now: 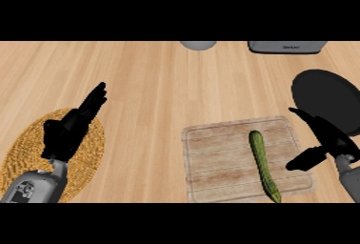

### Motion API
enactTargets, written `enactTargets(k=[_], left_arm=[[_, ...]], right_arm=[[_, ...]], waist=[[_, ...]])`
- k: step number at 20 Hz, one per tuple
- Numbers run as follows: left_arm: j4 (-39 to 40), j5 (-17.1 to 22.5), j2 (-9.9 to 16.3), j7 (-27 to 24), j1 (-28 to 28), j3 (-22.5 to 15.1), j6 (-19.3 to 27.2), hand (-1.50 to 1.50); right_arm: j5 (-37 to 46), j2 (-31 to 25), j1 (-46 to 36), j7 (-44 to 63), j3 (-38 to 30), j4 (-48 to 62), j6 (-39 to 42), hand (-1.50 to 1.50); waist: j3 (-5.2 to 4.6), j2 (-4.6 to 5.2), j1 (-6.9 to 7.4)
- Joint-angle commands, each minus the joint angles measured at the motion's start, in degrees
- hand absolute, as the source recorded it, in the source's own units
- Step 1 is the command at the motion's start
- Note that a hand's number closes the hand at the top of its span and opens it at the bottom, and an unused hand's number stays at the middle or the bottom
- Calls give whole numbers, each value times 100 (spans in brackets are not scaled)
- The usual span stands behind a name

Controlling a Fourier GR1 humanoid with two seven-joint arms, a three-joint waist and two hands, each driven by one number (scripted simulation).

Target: Pick the squash from the cutting board and place it in the pan

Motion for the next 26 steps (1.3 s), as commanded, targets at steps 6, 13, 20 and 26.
enactTargets(k=[6,13,20,26], left_arm=[[-140,-210,-222,137,-4,-187,123,0],[-32,-78,-131,-18,142,176,-217,0],[-328,-39,-14,251,203,404,-353,0],[-206,-196,-225,131,189,317,-426,0]], right_arm=[[-807,325,-1304,2231,666,81,2662,-150],[-744,1215,-1669,3176,664,468,2812,-150],[-644,985,-1314,3700,755,-246,2889,-150],[-335,1232,-1482,3493,785,279,2905,-150]], waist=[[8,8,87],[16,5,-20],[15,-14,-69],[16,2,-47]])
